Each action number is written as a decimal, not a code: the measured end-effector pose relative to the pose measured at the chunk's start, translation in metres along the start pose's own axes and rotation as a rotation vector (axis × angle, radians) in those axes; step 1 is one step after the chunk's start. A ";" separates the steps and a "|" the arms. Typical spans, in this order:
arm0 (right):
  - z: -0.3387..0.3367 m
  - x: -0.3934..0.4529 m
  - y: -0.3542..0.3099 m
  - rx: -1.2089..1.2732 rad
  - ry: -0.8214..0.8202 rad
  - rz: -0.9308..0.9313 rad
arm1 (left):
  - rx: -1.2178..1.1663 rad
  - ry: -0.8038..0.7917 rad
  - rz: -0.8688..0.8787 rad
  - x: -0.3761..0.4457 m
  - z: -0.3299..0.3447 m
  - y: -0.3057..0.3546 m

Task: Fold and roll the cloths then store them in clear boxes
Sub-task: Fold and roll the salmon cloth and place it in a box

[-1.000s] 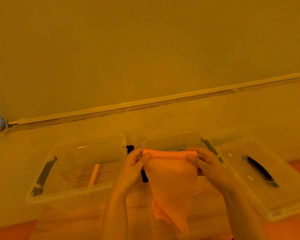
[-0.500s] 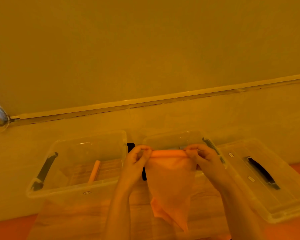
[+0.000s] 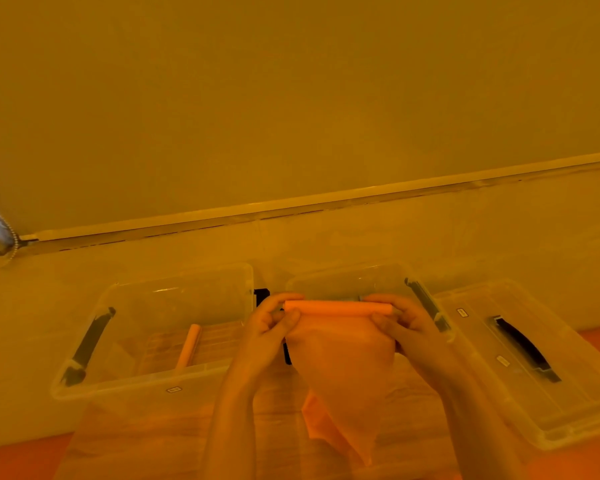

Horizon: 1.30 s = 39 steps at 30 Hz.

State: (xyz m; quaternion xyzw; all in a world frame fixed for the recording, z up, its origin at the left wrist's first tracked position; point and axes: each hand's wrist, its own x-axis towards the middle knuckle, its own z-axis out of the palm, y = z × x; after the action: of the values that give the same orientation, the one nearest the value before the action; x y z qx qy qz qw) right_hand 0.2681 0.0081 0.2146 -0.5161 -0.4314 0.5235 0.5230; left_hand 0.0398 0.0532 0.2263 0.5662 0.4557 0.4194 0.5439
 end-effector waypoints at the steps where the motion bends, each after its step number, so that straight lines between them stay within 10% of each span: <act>1: 0.001 -0.001 0.000 0.015 0.003 -0.001 | -0.008 0.003 -0.004 0.000 0.000 -0.001; 39: 0.008 -0.004 0.001 0.039 0.049 0.038 | -0.015 -0.004 0.002 -0.006 0.000 0.004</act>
State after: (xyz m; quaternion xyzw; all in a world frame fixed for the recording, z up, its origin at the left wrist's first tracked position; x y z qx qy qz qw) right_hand 0.2598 0.0046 0.2143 -0.5265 -0.3982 0.5290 0.5332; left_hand 0.0390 0.0473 0.2303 0.5634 0.4511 0.4222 0.5486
